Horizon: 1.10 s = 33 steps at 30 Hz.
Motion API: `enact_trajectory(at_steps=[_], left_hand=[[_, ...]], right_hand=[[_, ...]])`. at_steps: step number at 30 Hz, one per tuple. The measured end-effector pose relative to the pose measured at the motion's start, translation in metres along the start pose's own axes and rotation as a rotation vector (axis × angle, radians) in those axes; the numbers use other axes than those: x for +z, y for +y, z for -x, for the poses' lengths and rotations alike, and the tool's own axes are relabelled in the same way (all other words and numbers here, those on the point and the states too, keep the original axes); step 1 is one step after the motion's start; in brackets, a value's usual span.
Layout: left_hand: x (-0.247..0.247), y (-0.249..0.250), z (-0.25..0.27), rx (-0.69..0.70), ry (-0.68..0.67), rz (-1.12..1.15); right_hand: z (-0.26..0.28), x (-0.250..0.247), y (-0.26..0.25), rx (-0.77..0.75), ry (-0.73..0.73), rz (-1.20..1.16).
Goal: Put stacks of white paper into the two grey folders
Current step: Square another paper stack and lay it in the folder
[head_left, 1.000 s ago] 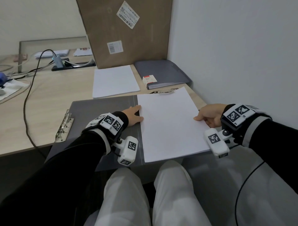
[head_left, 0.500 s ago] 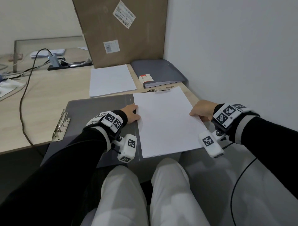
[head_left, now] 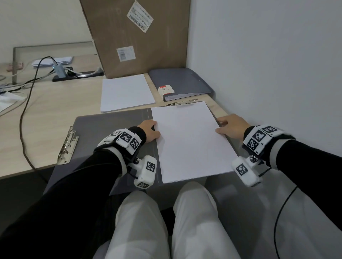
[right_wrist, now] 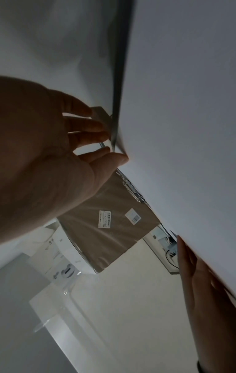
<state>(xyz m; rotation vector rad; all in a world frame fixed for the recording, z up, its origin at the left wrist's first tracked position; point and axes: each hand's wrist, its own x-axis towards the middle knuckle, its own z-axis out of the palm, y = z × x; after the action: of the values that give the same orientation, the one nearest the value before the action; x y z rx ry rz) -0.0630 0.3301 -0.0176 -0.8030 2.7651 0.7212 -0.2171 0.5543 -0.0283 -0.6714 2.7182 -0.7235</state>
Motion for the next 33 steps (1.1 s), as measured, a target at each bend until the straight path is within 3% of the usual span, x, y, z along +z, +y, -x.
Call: enact_trajectory(at_steps=[19,23,27,30,33], left_hand=[[0.0,-0.004,0.001,-0.009,-0.027,0.087],[0.002,0.0,0.001,-0.006,-0.003,0.05],[0.0,0.001,-0.006,-0.029,-0.003,-0.018],[-0.002,0.001,-0.012,-0.046,0.022,-0.111],[-0.005,0.002,-0.018,-0.065,0.042,-0.205]], right_hand=[[0.002,0.004,0.003,-0.032,-0.124,-0.215],[-0.001,0.001,0.004,-0.02,-0.067,-0.106],[-0.017,-0.009,-0.004,-0.013,-0.019,0.155],[-0.037,-0.009,-0.019,-0.164,-0.093,0.283],[-0.06,-0.001,-0.029,-0.166,-0.18,0.358]])
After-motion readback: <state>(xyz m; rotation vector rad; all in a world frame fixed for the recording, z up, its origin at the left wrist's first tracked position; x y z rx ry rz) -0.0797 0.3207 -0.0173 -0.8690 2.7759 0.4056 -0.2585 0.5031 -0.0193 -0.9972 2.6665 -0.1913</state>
